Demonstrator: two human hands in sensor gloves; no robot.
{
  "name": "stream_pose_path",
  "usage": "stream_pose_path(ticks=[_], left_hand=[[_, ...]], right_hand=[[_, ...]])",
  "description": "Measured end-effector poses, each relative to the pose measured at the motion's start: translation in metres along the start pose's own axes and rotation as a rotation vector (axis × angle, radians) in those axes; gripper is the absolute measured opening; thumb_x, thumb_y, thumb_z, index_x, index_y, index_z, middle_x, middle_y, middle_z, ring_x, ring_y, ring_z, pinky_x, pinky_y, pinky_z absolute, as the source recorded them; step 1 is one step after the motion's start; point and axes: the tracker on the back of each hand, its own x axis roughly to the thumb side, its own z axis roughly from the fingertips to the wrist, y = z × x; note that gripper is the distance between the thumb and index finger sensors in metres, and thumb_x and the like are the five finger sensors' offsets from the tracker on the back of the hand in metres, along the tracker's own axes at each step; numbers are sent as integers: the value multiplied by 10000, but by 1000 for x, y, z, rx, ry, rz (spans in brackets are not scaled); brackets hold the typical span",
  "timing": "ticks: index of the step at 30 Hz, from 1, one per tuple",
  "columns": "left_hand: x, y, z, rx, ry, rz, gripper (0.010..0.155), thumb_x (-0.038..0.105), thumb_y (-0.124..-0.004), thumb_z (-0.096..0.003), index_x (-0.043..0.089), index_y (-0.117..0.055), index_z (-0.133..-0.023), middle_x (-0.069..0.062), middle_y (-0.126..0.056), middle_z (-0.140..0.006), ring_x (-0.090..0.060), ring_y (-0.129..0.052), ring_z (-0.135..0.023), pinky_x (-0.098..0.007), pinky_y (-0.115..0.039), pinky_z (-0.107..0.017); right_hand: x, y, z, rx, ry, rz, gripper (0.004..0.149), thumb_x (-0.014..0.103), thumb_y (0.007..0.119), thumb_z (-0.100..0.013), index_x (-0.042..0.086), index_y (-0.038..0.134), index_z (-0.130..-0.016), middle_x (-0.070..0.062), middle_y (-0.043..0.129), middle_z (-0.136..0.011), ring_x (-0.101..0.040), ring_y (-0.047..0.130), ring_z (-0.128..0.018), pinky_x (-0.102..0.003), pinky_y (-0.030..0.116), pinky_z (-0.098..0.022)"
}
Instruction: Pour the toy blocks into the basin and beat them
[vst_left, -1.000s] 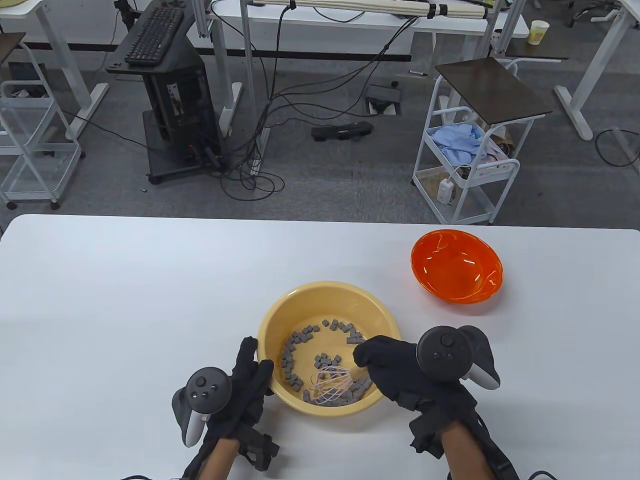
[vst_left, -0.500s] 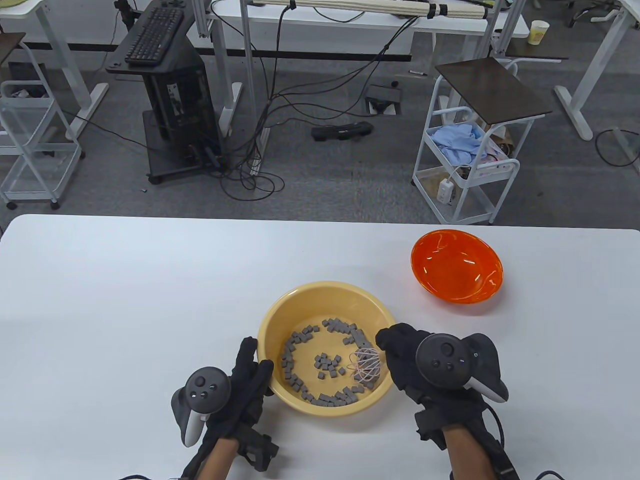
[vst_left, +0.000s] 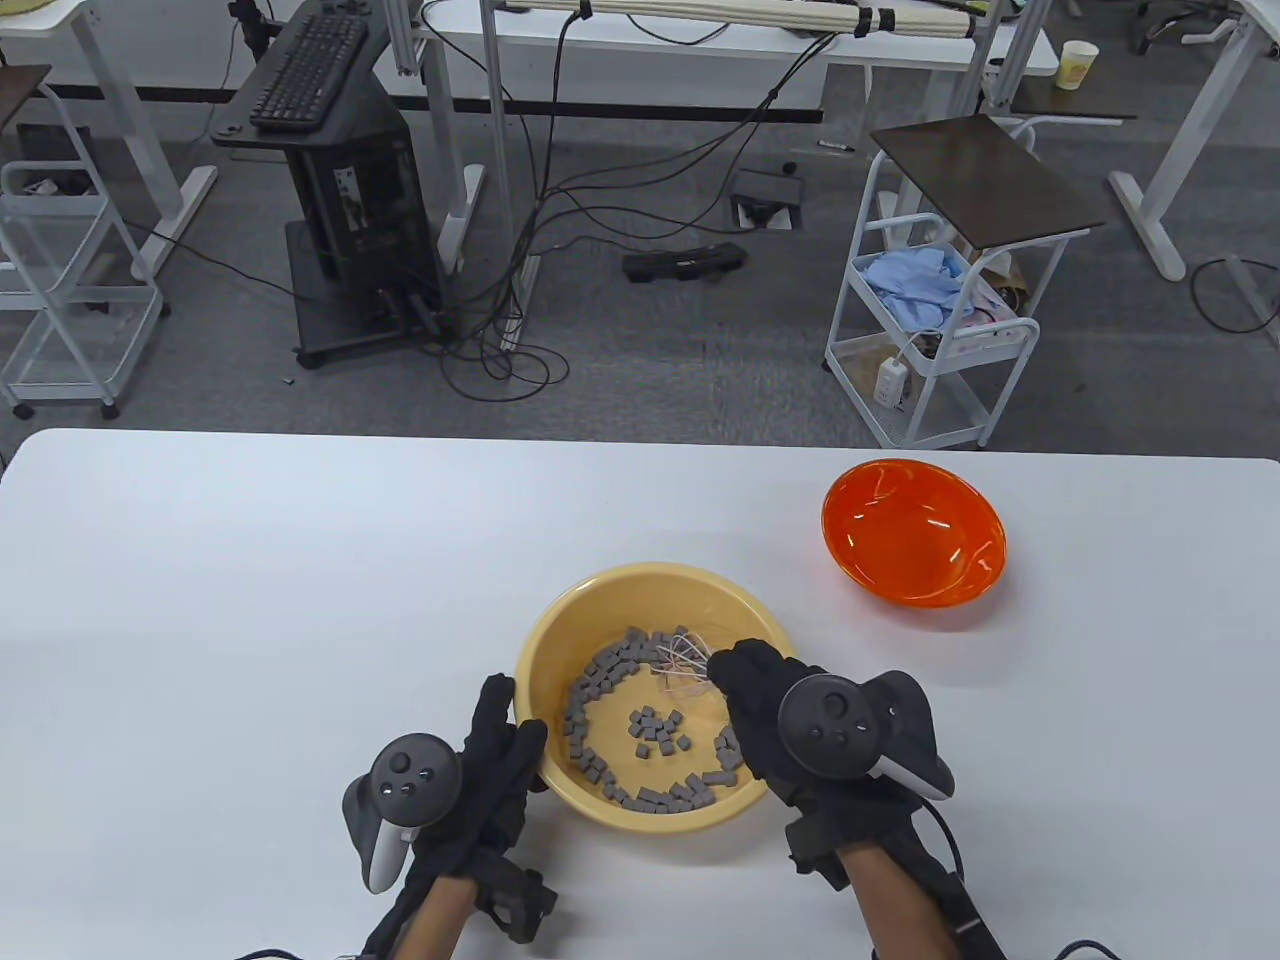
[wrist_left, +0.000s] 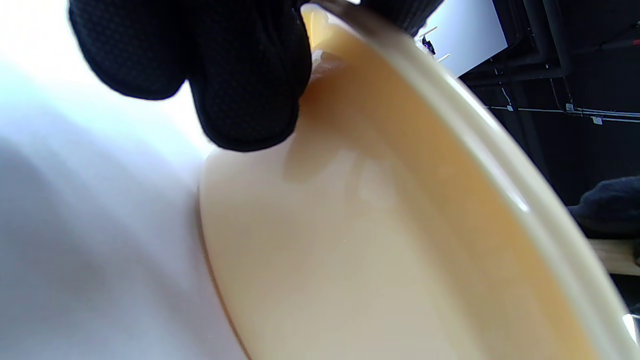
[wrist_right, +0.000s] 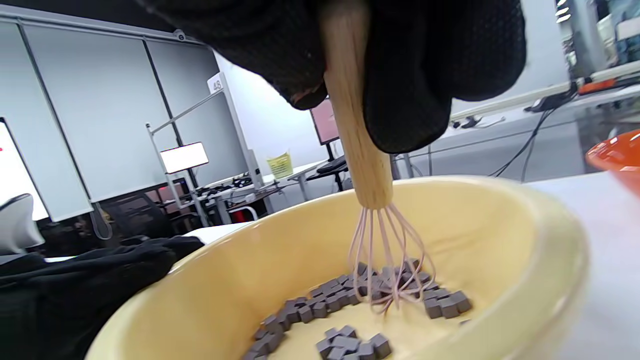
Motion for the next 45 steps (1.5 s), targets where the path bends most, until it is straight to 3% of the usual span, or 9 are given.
stream_pose_path(ticks=[9, 18, 34, 45], left_hand=[[0, 0, 0, -1, 0, 0, 660, 341, -579, -703, -56, -308, -1157, -278, -808, -880, -260, -1008, -644, -582, -806, -569], [0, 0, 0, -1, 0, 0, 662, 341, -579, -703, -59, -307, -1156, -278, -809, -878, -261, -1006, -645, -582, -806, -569], [0, 0, 0, -1, 0, 0, 661, 342, -578, -703, -57, -309, -1157, -281, -808, -878, -261, -1008, -642, -582, -806, -569], [0, 0, 0, -2, 2, 6, 662, 345, -576, -704, -54, -306, -1158, -277, -811, -878, -258, -1008, -643, -580, -808, -569]], right_hand=[[2, 12, -6, 110, -106, -259, 351, 121, 743, -678, 73, 716, -1025, -326, 622, -1113, -550, 848, -763, -644, 688, -662], [2, 0, -1, 152, -144, -324, 333, 127, 734, -674, 81, 747, -1003, -307, 691, -1078, -508, 891, -675, -635, 716, -604], [-3, -29, 12, 89, -64, -144, 290, 142, 746, -656, 109, 802, -938, -261, 788, -984, -389, 903, -474, -567, 758, -476], [11, -35, 19, 0, -10, 84, 284, 140, 753, -650, 115, 807, -927, -247, 809, -966, -389, 898, -477, -567, 756, -487]])
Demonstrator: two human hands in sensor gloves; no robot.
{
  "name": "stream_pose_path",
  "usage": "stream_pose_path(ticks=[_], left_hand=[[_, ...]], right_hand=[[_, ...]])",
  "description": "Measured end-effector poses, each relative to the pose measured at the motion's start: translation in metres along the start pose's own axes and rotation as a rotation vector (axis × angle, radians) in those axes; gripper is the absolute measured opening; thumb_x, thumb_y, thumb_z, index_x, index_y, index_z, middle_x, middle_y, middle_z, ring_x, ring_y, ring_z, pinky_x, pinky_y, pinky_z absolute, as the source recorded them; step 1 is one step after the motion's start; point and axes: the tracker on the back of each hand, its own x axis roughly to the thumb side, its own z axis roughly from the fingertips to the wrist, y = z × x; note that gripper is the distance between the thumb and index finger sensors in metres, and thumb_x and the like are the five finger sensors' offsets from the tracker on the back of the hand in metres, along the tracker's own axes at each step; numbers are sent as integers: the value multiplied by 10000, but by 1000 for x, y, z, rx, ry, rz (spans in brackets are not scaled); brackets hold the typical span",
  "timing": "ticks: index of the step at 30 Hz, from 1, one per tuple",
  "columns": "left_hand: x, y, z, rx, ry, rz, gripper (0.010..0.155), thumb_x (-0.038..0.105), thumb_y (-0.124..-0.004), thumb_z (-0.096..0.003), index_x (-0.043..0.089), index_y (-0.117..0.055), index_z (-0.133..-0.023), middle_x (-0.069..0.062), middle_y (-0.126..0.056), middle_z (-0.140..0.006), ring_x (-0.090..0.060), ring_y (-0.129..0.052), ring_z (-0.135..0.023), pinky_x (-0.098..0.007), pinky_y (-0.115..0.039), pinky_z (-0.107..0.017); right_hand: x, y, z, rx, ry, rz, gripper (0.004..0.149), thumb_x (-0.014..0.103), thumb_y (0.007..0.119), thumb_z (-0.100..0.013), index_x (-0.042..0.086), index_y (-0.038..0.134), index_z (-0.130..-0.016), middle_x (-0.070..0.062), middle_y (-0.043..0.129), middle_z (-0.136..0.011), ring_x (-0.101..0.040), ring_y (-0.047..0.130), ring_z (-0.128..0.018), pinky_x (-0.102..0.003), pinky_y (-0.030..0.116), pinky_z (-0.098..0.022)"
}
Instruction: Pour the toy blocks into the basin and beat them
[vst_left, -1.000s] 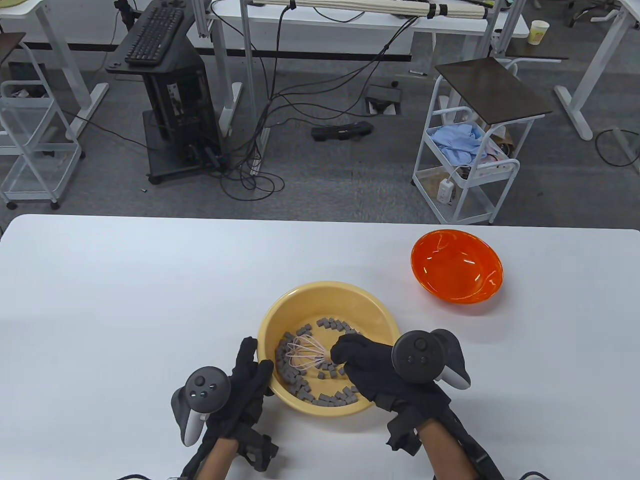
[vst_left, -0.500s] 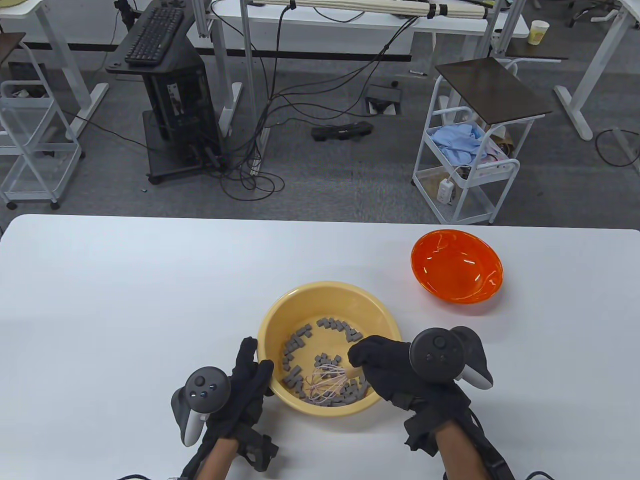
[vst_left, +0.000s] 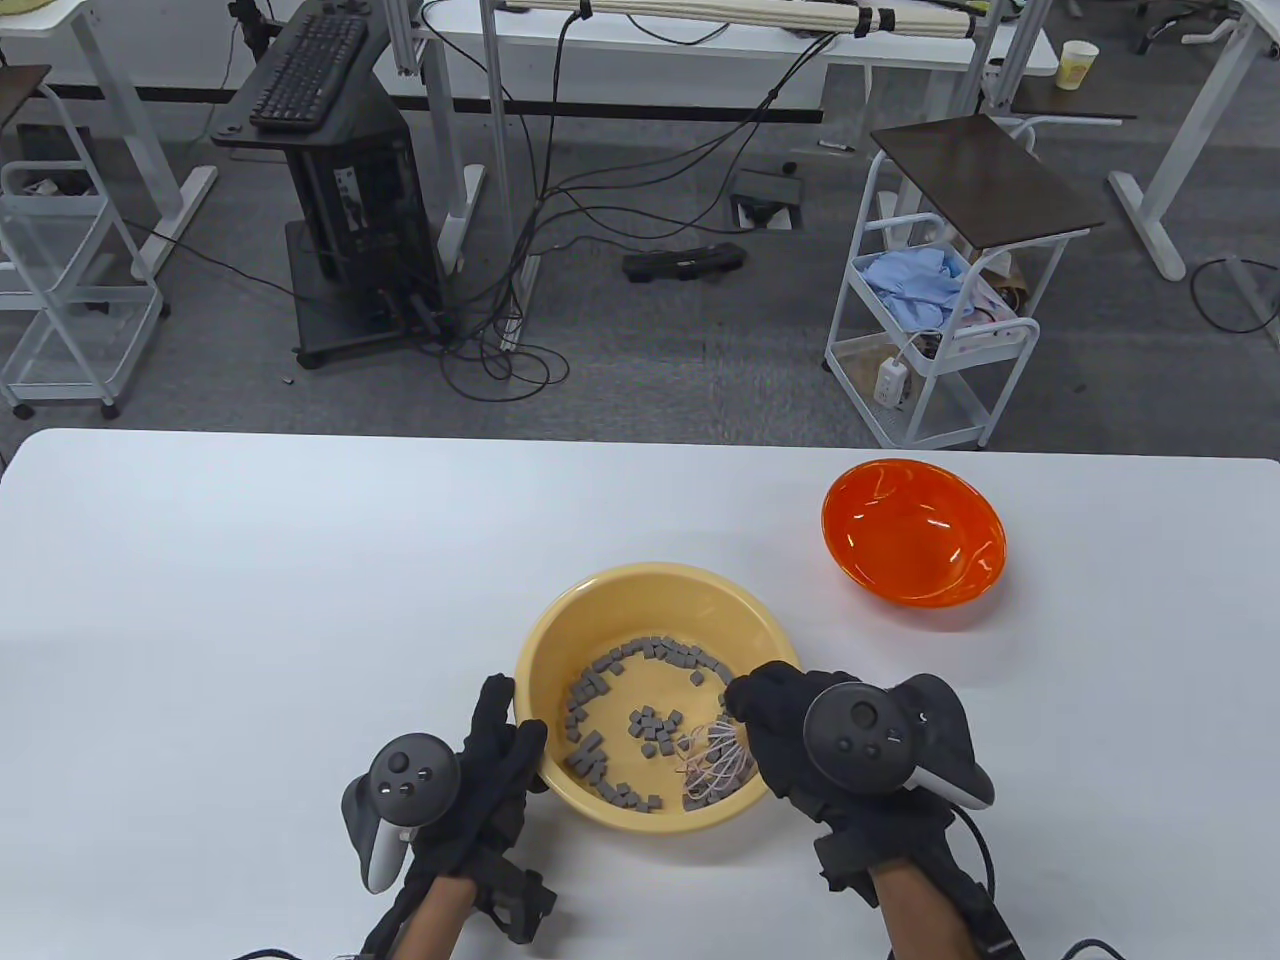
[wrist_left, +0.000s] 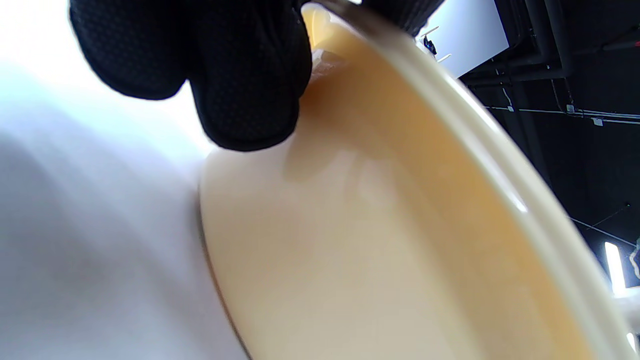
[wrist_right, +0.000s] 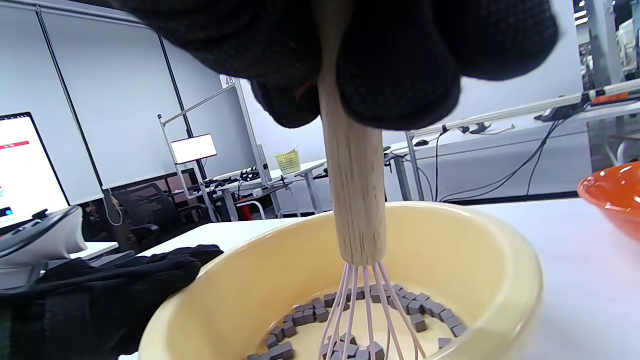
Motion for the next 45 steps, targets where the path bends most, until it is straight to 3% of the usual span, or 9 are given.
stream_pose_path(ticks=[15, 23, 30, 36, 40, 45], left_hand=[[0, 0, 0, 1, -2, 1, 661, 342, -577, -704, -56, -305, -1157, -271, -814, -875, -250, -1010, -642, -576, -811, -568], [0, 0, 0, 1, -5, 26, 658, 319, -594, -702, -68, -315, -1155, -259, -823, -862, -234, -1011, -632, -565, -816, -568], [-1, 1, 0, 7, -5, 54, 657, 306, -615, -696, -69, -328, -1152, -236, -840, -836, -208, -1014, -606, -553, -827, -558], [-1, 1, 0, 7, -3, 53, 661, 311, -617, -696, -68, -326, -1152, -234, -841, -837, -207, -1014, -606, -552, -826, -560], [-1, 1, -1, 3, -1, 56, 661, 317, -610, -698, -63, -320, -1155, -237, -836, -842, -211, -1012, -611, -555, -824, -561], [-2, -1, 0, 9, -2, 51, 662, 322, -595, -700, -65, -310, -1155, -247, -830, -848, -222, -1012, -614, -562, -820, -561]], right_hand=[[-2, 13, -6, -150, 75, 129, 305, 112, 768, -649, 91, 798, -952, -266, 797, -993, -447, 914, -553, -598, 747, -548], [-19, 37, -20, -162, 89, -13, 342, 124, 767, -661, 73, 756, -999, -311, 738, -1026, -471, 932, -653, -591, 762, -599], [-29, 56, -28, -63, 102, -244, 375, 117, 755, -671, 40, 702, -1034, -359, 677, -1041, -497, 905, -715, -606, 738, -632], [-15, 62, -30, 58, 185, -56, 429, 132, 777, -669, 29, 646, -1064, -378, 663, -1026, -409, 912, -605, -570, 755, -559], [3, 73, -33, 197, 281, 223, 497, 199, 757, -678, 14, 567, -1099, -373, 692, -964, -352, 903, -522, -530, 767, -489], [1, 66, -34, 235, 255, 187, 504, 251, 682, -668, -14, 555, -1078, -349, 726, -882, -296, 886, -486, -503, 770, -470]])
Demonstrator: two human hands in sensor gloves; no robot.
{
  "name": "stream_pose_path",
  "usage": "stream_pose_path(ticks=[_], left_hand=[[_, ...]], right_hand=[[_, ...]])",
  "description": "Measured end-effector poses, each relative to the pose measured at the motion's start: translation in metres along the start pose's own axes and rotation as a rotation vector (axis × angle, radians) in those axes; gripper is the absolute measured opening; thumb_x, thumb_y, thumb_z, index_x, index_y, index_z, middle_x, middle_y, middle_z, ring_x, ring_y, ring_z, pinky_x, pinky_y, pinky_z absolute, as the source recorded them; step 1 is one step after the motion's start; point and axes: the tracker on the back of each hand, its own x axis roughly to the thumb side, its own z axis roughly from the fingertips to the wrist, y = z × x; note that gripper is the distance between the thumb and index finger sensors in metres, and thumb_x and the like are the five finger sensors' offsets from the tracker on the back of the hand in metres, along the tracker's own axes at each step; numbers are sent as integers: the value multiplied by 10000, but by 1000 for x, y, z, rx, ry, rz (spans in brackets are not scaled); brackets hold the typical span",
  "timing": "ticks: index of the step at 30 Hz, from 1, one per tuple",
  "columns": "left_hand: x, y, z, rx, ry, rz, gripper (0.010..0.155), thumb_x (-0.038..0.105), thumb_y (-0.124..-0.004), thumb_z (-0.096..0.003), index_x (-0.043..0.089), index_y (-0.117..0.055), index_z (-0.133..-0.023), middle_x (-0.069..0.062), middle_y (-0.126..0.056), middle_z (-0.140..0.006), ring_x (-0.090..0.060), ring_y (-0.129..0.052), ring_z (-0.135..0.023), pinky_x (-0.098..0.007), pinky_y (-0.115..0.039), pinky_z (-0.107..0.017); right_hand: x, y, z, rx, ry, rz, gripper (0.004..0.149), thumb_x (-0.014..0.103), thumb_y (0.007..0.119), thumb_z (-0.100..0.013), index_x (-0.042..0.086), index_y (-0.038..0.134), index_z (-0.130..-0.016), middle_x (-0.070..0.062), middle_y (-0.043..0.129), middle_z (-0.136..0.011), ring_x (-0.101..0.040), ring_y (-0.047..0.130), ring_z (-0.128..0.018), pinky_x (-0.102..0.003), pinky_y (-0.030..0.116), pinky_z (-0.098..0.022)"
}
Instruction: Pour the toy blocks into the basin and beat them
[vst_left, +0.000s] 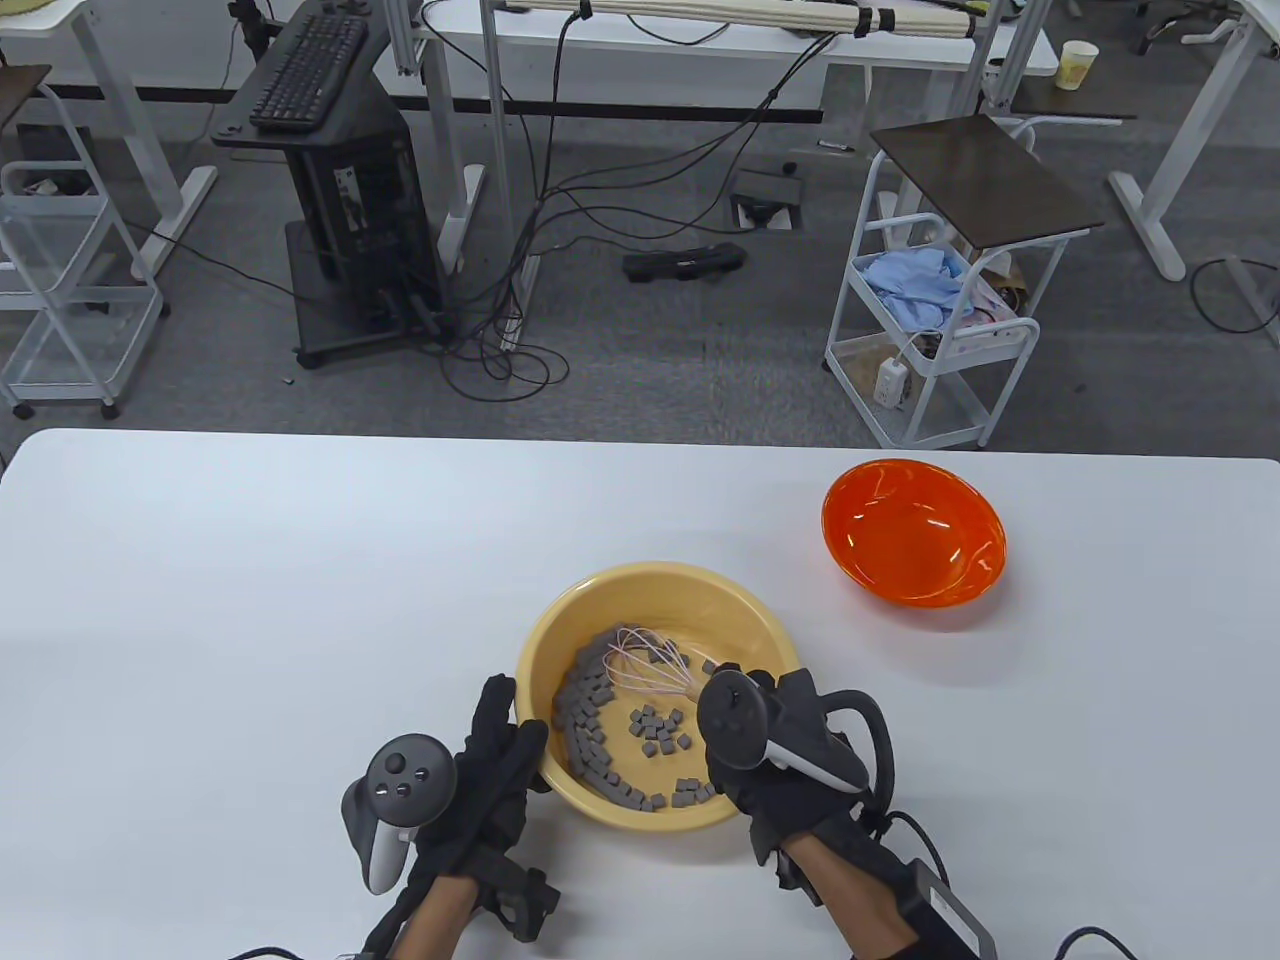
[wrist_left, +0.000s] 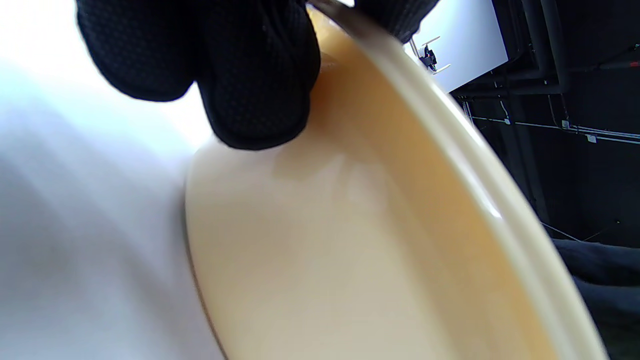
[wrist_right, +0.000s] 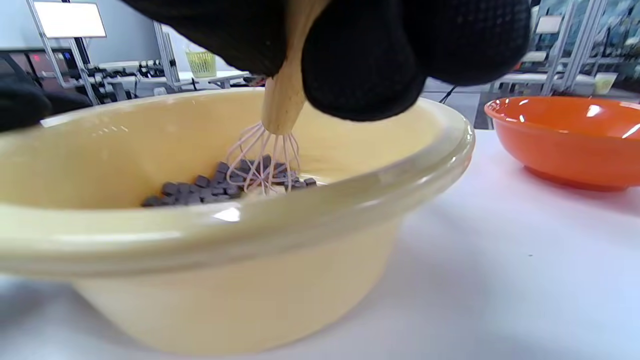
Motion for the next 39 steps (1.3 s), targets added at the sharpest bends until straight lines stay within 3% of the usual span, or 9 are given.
stream_pose_path(ticks=[10, 21, 26, 33, 39], left_hand=[[0, -1, 0, 1, -1, -9, 663, 322, -591, -700, -75, -309, -1150, -247, -830, -848, -224, -1011, -616, -562, -819, -562], [0, -2, 0, 5, 1, -8, 664, 324, -591, -700, -78, -313, -1149, -248, -833, -847, -223, -1012, -615, -562, -820, -560], [0, -2, 0, 6, 2, -9, 667, 325, -591, -699, -89, -315, -1144, -248, -827, -851, -223, -1013, -615, -562, -821, -559], [0, -2, 0, 0, 9, -1, 674, 330, -589, -700, -115, -326, -1132, -251, -830, -850, -227, -1014, -617, -563, -820, -559], [-1, -2, 1, -11, 21, 12, 681, 340, -587, -700, -119, -327, -1132, -256, -824, -859, -232, -1014, -624, -565, -819, -560]], right_hand=[[-67, -35, 77, -225, -55, -407, 498, 256, 673, -663, -6, 562, -1072, -342, 732, -872, -306, 889, -489, -519, 767, -474], [-157, -16, 136, -380, 98, -643, 498, 256, 671, -665, -2, 554, -1076, -341, 730, -872, -314, 888, -491, -529, 761, -480], [-183, 9, 140, -333, 229, -652, 496, 249, 669, -667, 4, 547, -1081, -345, 717, -885, -330, 882, -508, -541, 750, -492], [-206, 53, 127, -236, 392, -597, 503, 233, 659, -668, 16, 506, -1095, -346, 675, -926, -366, 867, -566, -569, 723, -534], [-206, 69, 124, -170, 544, -423, 517, 240, 750, -663, 44, 544, -1096, -320, 697, -954, -474, 855, -692, -637, 689, -591]])
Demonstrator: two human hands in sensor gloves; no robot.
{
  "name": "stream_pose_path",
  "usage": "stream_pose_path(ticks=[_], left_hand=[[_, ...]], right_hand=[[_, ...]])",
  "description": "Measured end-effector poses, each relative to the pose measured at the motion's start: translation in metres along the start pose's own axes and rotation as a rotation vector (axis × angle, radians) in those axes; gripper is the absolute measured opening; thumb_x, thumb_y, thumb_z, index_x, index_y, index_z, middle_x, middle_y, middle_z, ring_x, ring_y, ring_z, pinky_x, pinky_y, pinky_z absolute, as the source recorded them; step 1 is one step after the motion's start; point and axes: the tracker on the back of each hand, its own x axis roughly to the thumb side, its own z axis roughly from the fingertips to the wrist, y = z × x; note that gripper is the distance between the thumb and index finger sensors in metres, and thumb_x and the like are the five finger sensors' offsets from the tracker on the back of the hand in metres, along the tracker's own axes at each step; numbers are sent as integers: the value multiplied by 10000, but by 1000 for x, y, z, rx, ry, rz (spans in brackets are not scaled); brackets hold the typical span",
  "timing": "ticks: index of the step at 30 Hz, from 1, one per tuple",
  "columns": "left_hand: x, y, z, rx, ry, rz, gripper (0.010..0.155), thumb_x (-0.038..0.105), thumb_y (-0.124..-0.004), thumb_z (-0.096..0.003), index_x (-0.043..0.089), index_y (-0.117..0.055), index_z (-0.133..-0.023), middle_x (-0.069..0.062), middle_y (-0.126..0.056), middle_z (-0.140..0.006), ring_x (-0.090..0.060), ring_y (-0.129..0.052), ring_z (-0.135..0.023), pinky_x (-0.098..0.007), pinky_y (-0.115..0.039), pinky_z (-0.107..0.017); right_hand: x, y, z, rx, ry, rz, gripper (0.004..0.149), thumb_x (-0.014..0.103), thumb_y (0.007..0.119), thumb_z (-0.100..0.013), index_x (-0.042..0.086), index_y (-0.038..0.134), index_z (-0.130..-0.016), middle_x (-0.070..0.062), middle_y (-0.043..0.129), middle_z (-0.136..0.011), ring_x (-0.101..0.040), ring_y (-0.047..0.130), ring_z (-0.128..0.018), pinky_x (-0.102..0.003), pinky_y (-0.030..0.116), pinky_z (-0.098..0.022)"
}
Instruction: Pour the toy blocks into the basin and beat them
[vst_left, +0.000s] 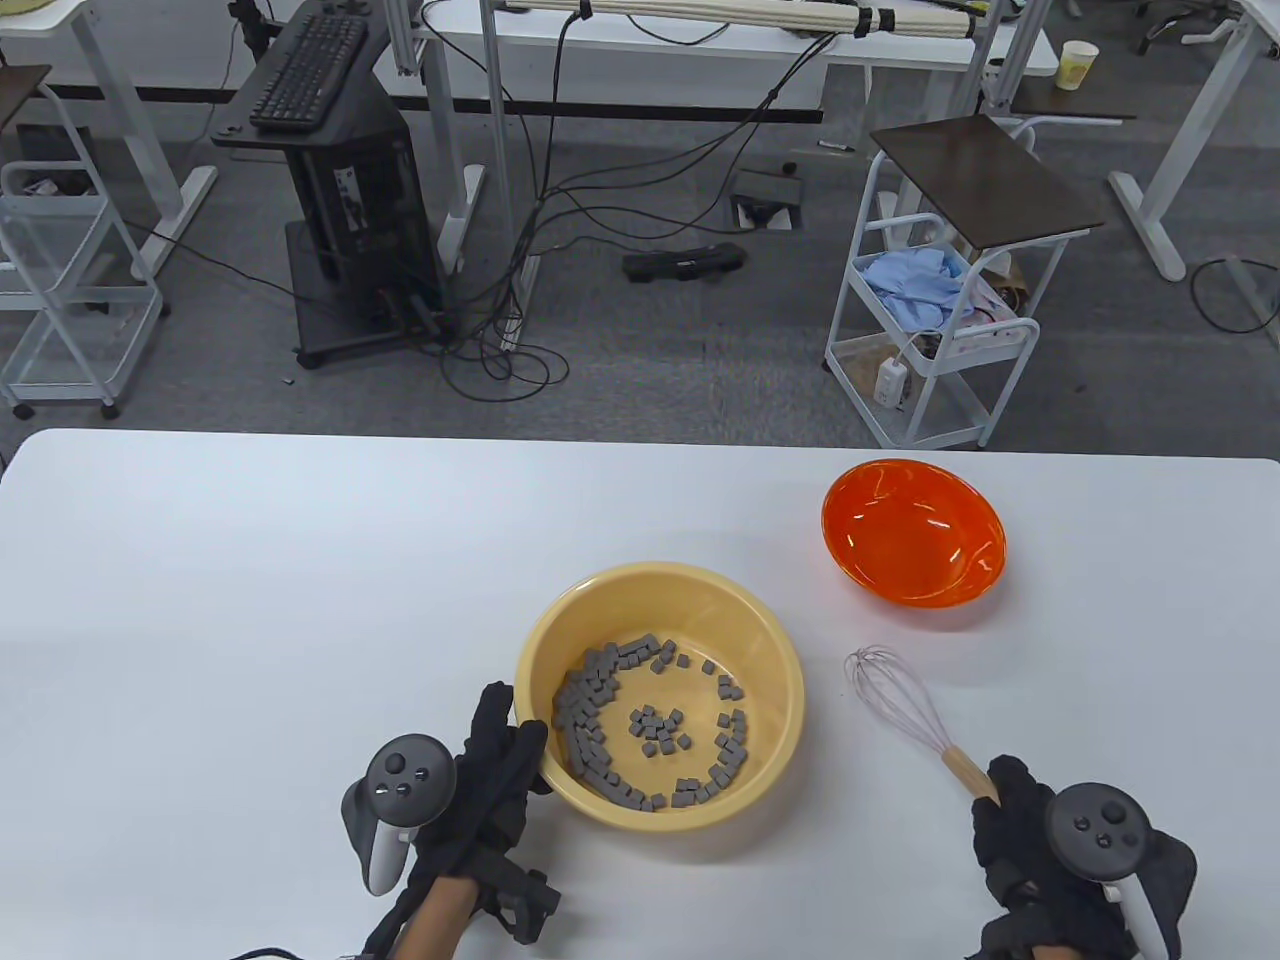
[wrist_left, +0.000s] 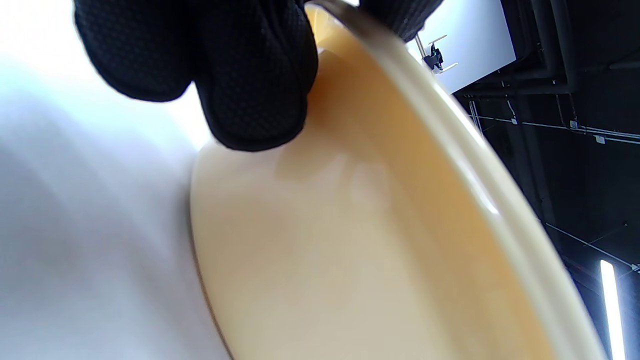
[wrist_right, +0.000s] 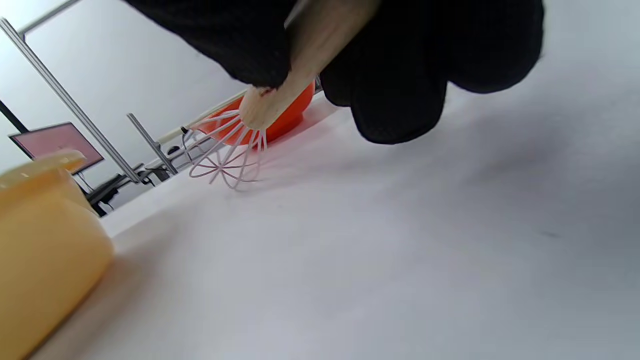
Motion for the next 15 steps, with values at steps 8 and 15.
stream_pose_path(ticks=[8, 15], left_hand=[[0, 1, 0, -9, 13, -1, 687, 348, -587, -701, -125, -334, -1131, -270, -822, -864, -248, -1012, -631, -575, -813, -562], [1, 2, 1, -13, 23, -39, 698, 362, -589, -703, -134, -344, -1129, -287, -810, -872, -264, -1010, -636, -584, -808, -561]], right_hand=[[0, 19, -6, 79, 64, 153, 513, 259, 823, -648, 63, 615, -1074, -284, 743, -967, -570, 647, -895, -697, 552, -677], [-1, 26, -7, 125, 94, 166, 523, 256, 807, -657, 59, 586, -1088, -297, 699, -988, -591, 550, -937, -707, 501, -697]])
